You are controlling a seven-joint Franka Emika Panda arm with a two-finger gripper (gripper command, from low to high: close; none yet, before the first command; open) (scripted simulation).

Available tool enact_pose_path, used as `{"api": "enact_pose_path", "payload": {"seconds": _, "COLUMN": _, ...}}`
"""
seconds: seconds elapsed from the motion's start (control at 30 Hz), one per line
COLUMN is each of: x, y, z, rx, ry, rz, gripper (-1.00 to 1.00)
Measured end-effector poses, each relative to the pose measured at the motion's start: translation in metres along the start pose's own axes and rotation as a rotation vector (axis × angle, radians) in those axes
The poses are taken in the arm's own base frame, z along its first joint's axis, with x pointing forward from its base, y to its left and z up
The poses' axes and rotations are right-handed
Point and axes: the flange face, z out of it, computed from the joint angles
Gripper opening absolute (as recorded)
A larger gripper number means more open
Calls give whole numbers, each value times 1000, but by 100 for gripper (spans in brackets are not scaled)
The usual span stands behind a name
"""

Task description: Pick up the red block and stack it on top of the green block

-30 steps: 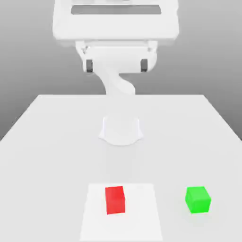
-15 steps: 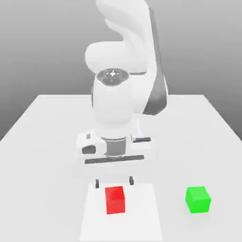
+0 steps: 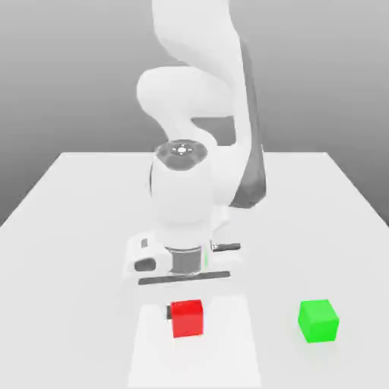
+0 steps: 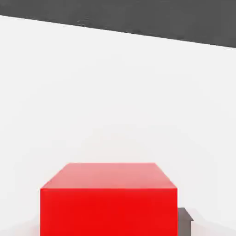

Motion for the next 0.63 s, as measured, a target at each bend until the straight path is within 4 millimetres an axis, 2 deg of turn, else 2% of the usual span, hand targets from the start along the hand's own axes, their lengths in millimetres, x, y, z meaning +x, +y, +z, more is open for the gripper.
{"api": "enact_pose_path", "payload": {"seconds": 0.03, "x": -1, "y": 0, "z": -10, "rx": 0, "ry": 0, "rz": -1, "gripper": -100}}
{"api": "enact_pose_path", "payload": {"seconds": 0.13, "x": -38, "y": -61, "z": -26, "rx": 2, "ry": -1, "rz": -132, "gripper": -100}}
{"api": "enact_pose_path", "payload": {"seconds": 0.23, "x": -91, "y": -122, "z": -39, "rx": 2, "ry": -2, "rz": -265, "gripper": -100}}
{"api": "enact_pose_path", "payload": {"seconds": 0.33, "x": -153, "y": -171, "z": -50, "rx": 1, "ry": -1, "rz": -393, "gripper": -100}}
{"api": "enact_pose_path", "payload": {"seconds": 0.37, "x": -162, "y": -177, "z": -45, "rx": 1, "ry": -1, "rz": -408, "gripper": -100}}
{"api": "enact_pose_path", "payload": {"seconds": 0.5, "x": -154, "y": -177, "z": -3, "rx": 0, "ry": 0, "rz": -384, "gripper": -100}}
{"api": "enact_pose_path", "payload": {"seconds": 0.53, "x": -154, "y": -176, "z": 6, "rx": 0, "ry": 0, "rz": -383, "gripper": 100}}
{"api": "enact_pose_path", "payload": {"seconds": 0.63, "x": -154, "y": -176, "z": 6, "rx": 0, "ry": 0, "rz": -383, "gripper": 100}}
